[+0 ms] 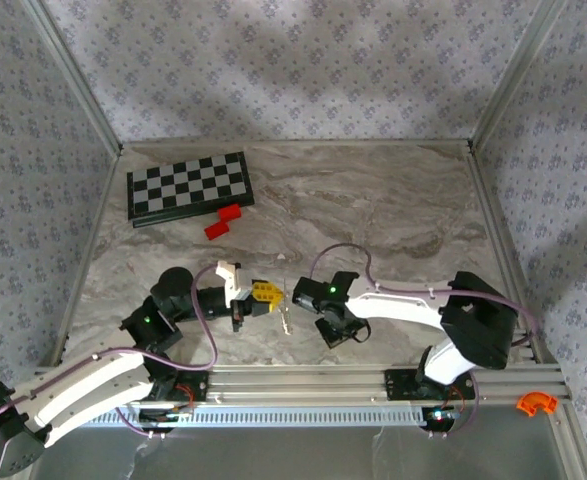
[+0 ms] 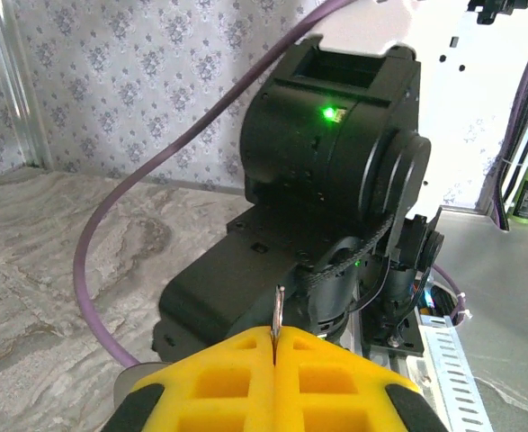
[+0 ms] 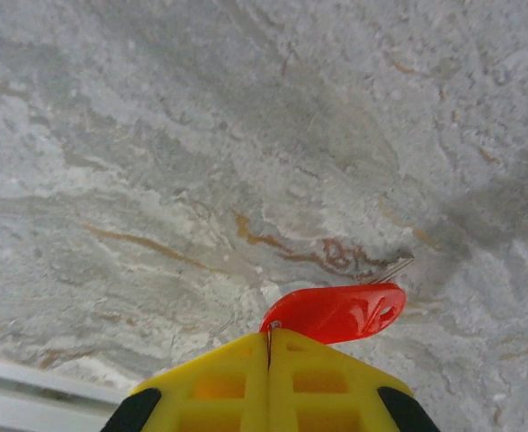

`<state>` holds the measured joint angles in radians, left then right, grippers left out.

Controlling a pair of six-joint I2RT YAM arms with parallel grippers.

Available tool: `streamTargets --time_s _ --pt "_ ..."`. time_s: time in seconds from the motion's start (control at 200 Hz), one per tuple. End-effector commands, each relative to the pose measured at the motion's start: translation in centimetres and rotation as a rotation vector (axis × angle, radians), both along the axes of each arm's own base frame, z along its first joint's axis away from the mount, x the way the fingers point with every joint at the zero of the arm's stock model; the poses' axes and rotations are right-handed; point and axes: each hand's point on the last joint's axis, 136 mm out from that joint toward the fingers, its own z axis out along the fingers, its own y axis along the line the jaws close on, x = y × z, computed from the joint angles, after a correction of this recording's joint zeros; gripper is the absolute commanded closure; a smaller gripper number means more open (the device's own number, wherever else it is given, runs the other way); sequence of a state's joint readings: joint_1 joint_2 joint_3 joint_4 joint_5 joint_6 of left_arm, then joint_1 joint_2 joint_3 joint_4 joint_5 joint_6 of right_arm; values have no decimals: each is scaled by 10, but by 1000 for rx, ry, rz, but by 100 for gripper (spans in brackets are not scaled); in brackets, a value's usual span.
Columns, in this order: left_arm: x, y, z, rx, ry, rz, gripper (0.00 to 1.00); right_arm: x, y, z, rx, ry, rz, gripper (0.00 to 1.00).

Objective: Put the keys on the keyring

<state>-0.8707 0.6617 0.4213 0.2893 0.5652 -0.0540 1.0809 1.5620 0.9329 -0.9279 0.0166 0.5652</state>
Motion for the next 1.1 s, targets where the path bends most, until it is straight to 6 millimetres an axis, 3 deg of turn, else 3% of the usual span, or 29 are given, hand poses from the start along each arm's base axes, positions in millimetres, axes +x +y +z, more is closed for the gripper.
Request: streamTargets --time_s 0.0,0.745,1.094 --pt "-7 2 14 -41 -36 -28 100 -9 -12 6 -49 96 8 100" --pt "-8 6 18 -52 -58 -16 100 -5 -19 -16 -82 189 37 100" --pt "-8 6 19 -54 -62 -17 100 5 -17 -11 -67 144 41 90"
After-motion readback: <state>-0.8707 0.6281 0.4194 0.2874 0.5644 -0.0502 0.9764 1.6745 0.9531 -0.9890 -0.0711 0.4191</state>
